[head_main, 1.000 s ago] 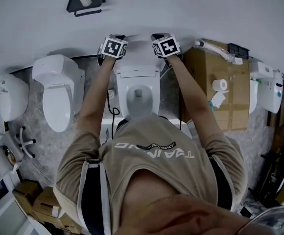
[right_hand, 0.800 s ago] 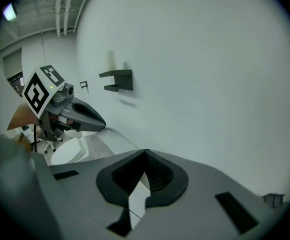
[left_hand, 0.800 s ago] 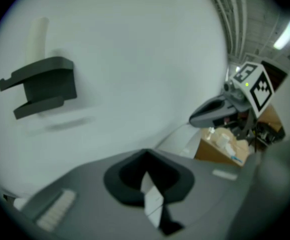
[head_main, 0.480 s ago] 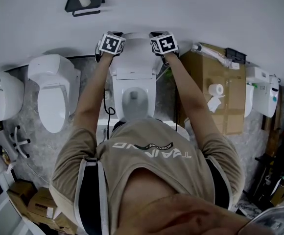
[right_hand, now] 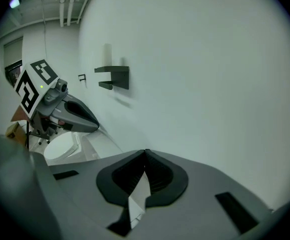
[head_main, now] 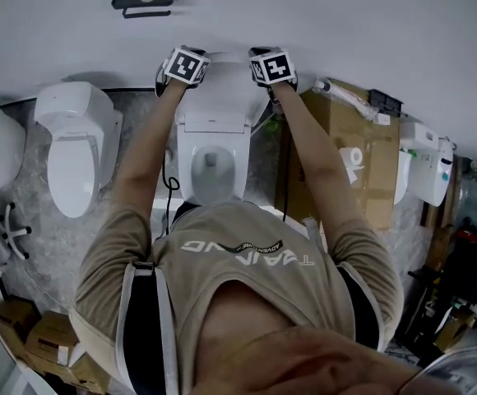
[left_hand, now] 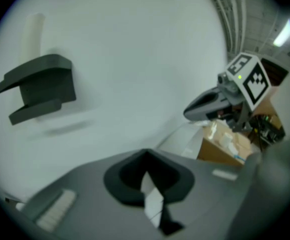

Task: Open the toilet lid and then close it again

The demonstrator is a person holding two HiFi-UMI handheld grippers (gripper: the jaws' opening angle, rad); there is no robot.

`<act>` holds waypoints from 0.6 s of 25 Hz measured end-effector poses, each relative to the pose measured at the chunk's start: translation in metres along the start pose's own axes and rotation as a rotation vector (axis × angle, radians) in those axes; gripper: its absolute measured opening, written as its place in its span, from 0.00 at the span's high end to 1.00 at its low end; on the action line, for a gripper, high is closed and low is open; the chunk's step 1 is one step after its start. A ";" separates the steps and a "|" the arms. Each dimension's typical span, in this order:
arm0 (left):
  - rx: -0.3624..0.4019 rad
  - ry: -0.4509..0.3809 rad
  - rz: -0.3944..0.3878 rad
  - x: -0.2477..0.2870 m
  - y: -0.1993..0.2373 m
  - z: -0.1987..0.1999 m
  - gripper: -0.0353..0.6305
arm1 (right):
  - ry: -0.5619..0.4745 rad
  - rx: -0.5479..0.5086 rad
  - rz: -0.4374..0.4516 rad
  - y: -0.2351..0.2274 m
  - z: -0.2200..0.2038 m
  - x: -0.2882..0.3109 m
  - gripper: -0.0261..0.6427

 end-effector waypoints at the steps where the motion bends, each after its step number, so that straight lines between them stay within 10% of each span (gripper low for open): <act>1: -0.004 -0.003 -0.004 0.000 0.001 0.000 0.95 | -0.004 -0.005 0.002 -0.001 0.005 0.002 0.94; 15: 0.022 -0.010 -0.038 -0.016 -0.010 -0.011 0.94 | 0.116 0.034 0.181 0.001 0.022 0.024 0.94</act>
Point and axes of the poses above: the fingertips, and each gripper's own axes: x forward along the fingers, y to its left, z out of its top, the point moved 10 cm from there along -x, backward along the fingers, and after that the axes turned 10 degrees about -x, right-handed, at the moved point
